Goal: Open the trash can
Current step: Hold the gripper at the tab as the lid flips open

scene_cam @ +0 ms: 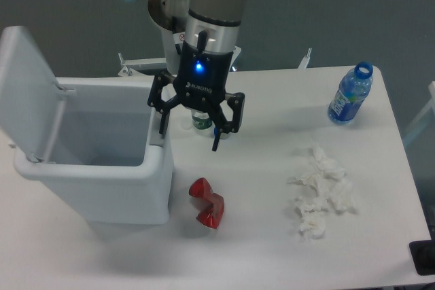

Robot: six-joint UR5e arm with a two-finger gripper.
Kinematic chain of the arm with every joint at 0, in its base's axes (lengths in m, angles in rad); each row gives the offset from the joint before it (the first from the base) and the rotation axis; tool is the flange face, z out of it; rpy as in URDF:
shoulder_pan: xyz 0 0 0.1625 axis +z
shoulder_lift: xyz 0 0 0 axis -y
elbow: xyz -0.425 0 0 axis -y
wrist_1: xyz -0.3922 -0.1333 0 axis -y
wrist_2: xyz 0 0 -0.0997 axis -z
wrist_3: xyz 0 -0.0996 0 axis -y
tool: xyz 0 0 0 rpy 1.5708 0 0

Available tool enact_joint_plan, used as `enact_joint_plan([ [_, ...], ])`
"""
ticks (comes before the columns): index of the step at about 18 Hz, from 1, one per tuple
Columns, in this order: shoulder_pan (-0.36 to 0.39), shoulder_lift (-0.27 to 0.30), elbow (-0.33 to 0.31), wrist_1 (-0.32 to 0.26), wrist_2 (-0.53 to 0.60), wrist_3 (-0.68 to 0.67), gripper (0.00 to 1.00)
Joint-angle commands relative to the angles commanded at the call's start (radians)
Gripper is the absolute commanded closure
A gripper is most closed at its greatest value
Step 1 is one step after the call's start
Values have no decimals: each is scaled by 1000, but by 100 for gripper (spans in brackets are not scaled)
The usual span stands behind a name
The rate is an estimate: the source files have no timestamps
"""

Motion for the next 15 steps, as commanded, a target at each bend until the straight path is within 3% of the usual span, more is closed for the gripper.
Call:
enact_joint_plan([
  [4, 12, -12, 25, 3, 37, 61, 0],
  [10, 8, -52, 19, 6, 286, 271, 0],
  [15, 2, -83, 25, 9, 311, 319, 0],
])
